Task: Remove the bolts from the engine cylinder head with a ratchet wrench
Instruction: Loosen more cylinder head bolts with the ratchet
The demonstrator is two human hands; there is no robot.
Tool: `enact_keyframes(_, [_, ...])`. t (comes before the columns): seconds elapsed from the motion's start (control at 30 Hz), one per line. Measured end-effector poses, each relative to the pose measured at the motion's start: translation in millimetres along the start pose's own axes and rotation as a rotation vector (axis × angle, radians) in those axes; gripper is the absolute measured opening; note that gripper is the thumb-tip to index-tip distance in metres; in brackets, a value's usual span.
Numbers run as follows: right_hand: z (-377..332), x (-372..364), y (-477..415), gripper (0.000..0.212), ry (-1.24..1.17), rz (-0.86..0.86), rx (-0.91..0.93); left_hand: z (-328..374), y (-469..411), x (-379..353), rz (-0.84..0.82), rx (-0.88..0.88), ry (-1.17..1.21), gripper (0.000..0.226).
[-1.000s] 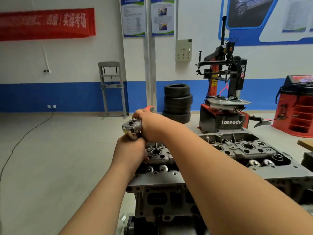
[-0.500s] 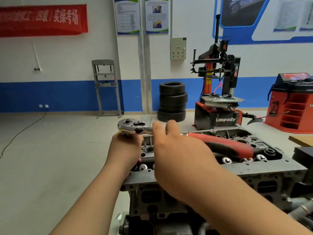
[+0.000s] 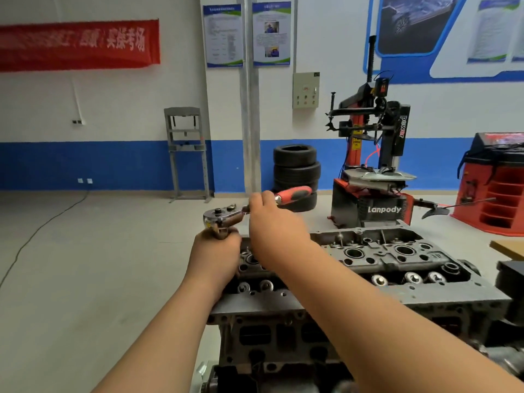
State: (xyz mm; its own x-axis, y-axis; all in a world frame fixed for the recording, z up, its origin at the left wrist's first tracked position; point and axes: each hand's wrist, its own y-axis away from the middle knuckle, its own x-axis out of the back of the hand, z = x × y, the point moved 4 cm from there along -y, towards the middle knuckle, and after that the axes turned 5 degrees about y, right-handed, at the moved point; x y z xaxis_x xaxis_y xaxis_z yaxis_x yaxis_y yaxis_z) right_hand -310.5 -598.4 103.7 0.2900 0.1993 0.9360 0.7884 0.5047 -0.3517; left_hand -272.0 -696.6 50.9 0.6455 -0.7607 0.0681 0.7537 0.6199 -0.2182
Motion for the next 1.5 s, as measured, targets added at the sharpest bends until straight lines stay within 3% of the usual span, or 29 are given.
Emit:
enact_keyframes(0.13, [12, 13, 61, 0.073, 0.151, 0.132, -0.031, -2, -3, -4, 0.021, -0.014, -0.043, 0.024])
enact_keyframes(0.27, [7, 24, 93, 0.06, 0.141, 0.181, 0.113, -3, -4, -2, 0.023, -0.036, -0.093, 0.022])
enact_keyframes(0.4, [15, 20, 59, 0.041, 0.081, 0.16, 0.045, -8, -5, -2, -0.021, 0.02, 0.016, 0.015])
enact_keyframes(0.53, [14, -1, 5, 0.066, -0.081, 0.044, 0.039, -10, -4, 0, -0.067, 0.017, 0.177, 0.02])
enact_keyframes(0.63, [-3, -10, -27, 0.072, -0.202, -0.057, 0.112, -10, -3, 1, -0.077, 0.035, 0.202, 0.018])
enact_keyframes(0.77, [-10, -14, -32, 0.085, -0.176, -0.088, 0.137, -9, -6, 0, -0.081, 0.021, 0.174, 0.027])
enact_keyframes(0.9, [1, -6, -8, 0.072, 0.021, 0.062, 0.06, -10, -9, -1, -0.035, 0.014, 0.133, 0.02])
enact_keyframes(1.0, [12, 2, 26, 0.078, 0.166, 0.102, -0.046, -9, -10, -2, -0.006, -0.012, 0.051, 0.015])
enact_keyframes(1.1, [19, 15, 69, 0.079, 0.208, 0.164, 0.001, -8, -7, -3, 0.011, -0.041, -0.033, 0.017])
enact_keyframes(1.23, [21, 34, 97, 0.062, 0.17, 0.184, 0.133, -7, -7, -1, 0.013, -0.067, -0.092, 0.02])
enact_keyframes(1.33, [22, 33, 82, 0.046, 0.112, 0.153, 0.117, -10, -8, -1, -0.021, -0.04, -0.06, 0.016])
enact_keyframes(1.5, [24, 10, 15, 0.052, -0.059, 0.035, 0.043, -12, -6, 2, -0.064, -0.04, 0.133, 0.025])
